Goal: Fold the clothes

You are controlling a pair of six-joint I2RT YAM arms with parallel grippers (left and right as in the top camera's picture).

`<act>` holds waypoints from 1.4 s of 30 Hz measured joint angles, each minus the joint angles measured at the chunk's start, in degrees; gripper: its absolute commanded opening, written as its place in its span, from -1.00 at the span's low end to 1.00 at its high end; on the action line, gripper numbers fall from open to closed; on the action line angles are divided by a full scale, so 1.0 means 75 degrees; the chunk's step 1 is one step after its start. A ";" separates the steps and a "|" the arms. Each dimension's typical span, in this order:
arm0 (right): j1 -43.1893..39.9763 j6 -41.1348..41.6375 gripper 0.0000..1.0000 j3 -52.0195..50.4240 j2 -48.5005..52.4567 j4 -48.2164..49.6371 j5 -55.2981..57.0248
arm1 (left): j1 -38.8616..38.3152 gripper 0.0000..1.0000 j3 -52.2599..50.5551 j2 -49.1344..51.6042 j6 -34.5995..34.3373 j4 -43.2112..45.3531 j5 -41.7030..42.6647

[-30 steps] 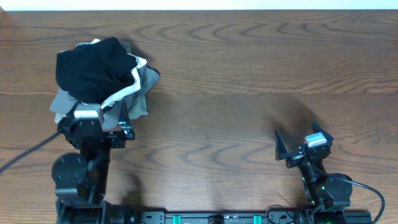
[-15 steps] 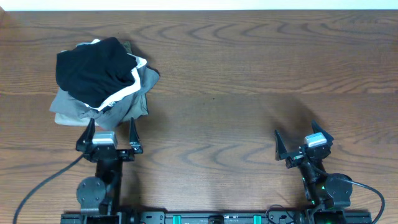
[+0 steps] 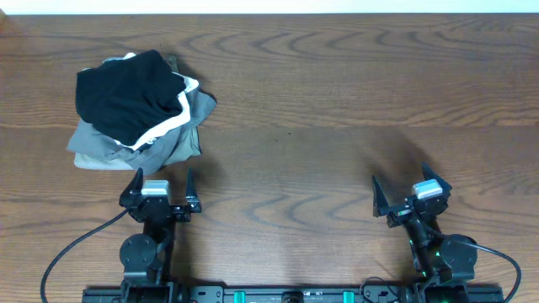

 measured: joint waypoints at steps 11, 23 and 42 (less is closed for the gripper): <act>0.0000 -0.0003 0.98 0.0000 0.0000 0.0003 0.0000 | 0.0000 0.96 0.0029 -0.0003 0.0003 -0.0122 0.0015; 0.0000 -0.0003 0.99 0.0000 0.0000 0.0003 0.0000 | 0.0000 0.96 0.0029 -0.0003 0.0003 -0.0122 0.0015; 0.0000 -0.0003 0.99 0.0000 0.0000 0.0003 0.0000 | 0.0000 0.96 0.0029 -0.0003 0.0003 -0.0122 0.0015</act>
